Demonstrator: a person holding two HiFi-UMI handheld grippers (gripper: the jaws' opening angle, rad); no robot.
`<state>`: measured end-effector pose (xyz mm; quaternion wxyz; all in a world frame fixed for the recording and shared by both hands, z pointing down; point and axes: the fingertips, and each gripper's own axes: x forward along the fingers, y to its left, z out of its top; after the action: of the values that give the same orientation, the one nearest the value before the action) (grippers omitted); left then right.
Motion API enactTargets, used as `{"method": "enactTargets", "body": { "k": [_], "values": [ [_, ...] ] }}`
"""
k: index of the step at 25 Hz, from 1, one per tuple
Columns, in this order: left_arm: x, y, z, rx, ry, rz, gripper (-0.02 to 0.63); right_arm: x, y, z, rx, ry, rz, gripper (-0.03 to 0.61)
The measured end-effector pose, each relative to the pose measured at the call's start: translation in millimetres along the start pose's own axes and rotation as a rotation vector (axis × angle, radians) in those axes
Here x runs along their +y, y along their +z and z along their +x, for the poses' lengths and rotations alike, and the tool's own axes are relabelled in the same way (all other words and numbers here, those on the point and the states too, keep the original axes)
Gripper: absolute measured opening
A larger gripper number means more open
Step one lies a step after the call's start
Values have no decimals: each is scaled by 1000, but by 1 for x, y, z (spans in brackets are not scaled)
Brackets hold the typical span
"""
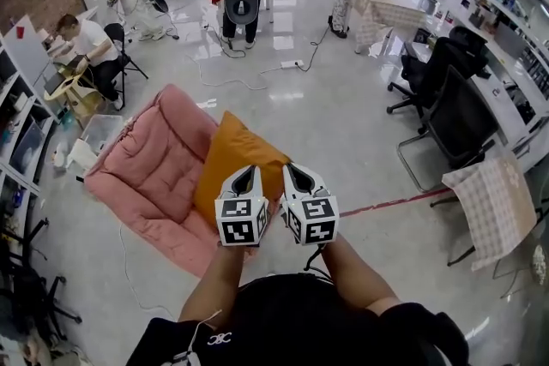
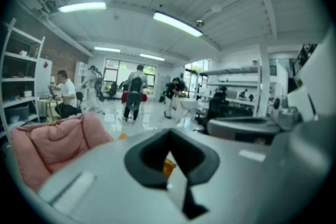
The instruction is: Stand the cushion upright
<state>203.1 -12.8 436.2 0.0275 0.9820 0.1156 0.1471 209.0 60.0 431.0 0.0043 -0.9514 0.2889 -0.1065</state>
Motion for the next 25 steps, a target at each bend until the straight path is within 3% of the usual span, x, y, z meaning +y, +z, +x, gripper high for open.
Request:
{"method": "enactTargets", "body": {
  "k": [13, 25],
  "values": [
    [37, -30, 8, 71, 44, -92, -5, 14, -29, 35, 128, 25, -29, -3],
    [86, -27, 37, 77, 192, -144, -5, 19, -34, 108, 180, 181, -46, -3]
  ]
}}
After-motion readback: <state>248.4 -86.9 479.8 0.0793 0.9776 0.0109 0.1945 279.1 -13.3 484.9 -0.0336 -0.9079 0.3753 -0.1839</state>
